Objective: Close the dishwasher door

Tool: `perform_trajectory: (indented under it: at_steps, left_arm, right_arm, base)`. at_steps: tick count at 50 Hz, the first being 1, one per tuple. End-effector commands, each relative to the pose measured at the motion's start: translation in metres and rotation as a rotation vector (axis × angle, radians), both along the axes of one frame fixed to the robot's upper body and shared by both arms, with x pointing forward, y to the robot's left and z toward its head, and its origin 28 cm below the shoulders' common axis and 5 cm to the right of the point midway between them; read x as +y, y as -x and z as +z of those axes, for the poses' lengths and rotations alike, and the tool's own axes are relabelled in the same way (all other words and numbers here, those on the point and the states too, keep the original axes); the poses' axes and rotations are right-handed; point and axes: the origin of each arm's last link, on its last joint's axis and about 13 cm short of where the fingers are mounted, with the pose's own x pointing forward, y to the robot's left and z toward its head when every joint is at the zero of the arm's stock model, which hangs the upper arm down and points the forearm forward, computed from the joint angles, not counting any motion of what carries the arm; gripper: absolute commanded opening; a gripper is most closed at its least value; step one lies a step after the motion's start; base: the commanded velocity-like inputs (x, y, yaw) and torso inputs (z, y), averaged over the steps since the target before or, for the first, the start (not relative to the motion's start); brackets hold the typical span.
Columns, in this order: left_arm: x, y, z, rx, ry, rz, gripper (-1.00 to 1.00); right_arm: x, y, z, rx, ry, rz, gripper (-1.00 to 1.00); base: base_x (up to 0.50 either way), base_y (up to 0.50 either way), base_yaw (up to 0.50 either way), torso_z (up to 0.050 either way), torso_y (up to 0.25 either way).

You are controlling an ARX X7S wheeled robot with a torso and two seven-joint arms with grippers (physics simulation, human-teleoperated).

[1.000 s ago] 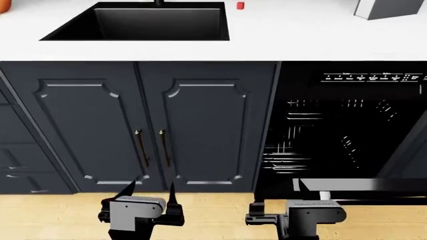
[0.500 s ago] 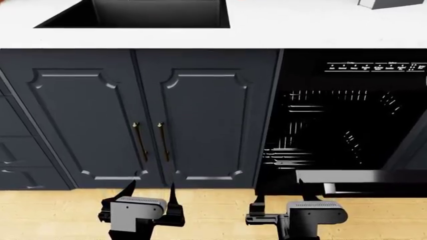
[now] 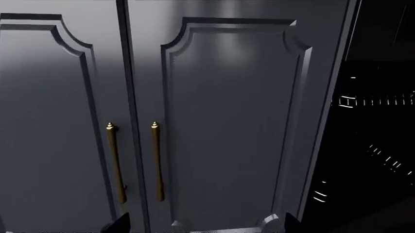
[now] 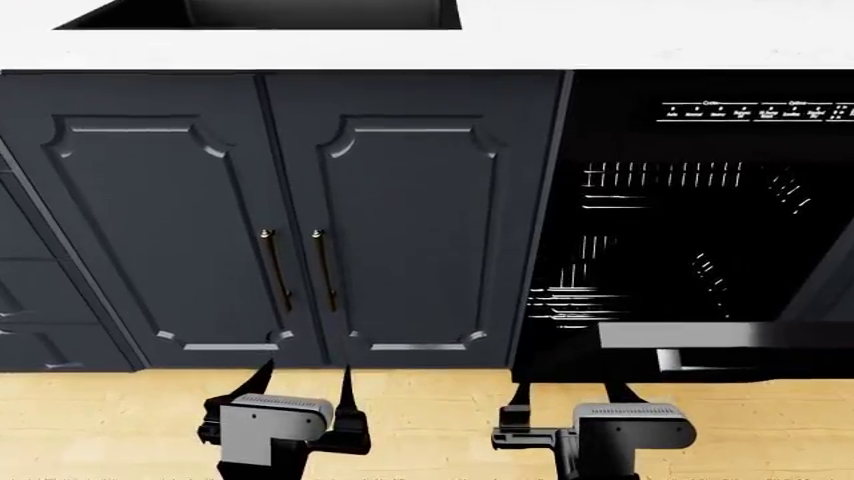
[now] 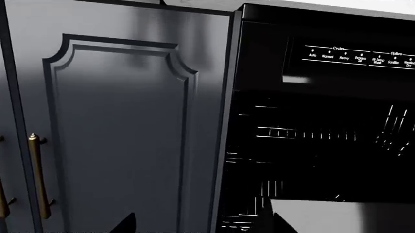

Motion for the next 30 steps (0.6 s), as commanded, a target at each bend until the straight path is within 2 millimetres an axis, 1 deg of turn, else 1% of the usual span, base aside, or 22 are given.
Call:
perform_trajectory:
  at_steps: [1, 30]
  left_arm:
    - [-0.0001, 0.0002, 0.0000, -0.002, -0.001, -0.003, 1.00]
    - [-0.0001, 0.0000, -0.0010, -0.013, 0.008, 0.006, 1.00]
  right_arm:
    - [0.0000, 0.0001, 0.0003, 0.001, 0.002, 0.000, 1.00]
    - [-0.0004, -0.0008, -0.0016, 0.003, 0.003, -0.010, 1.00]
  base:
    - [0.00, 0.00, 0.00, -0.050, 0.000]
    - [0.00, 0.00, 0.00, -0.050, 0.000]
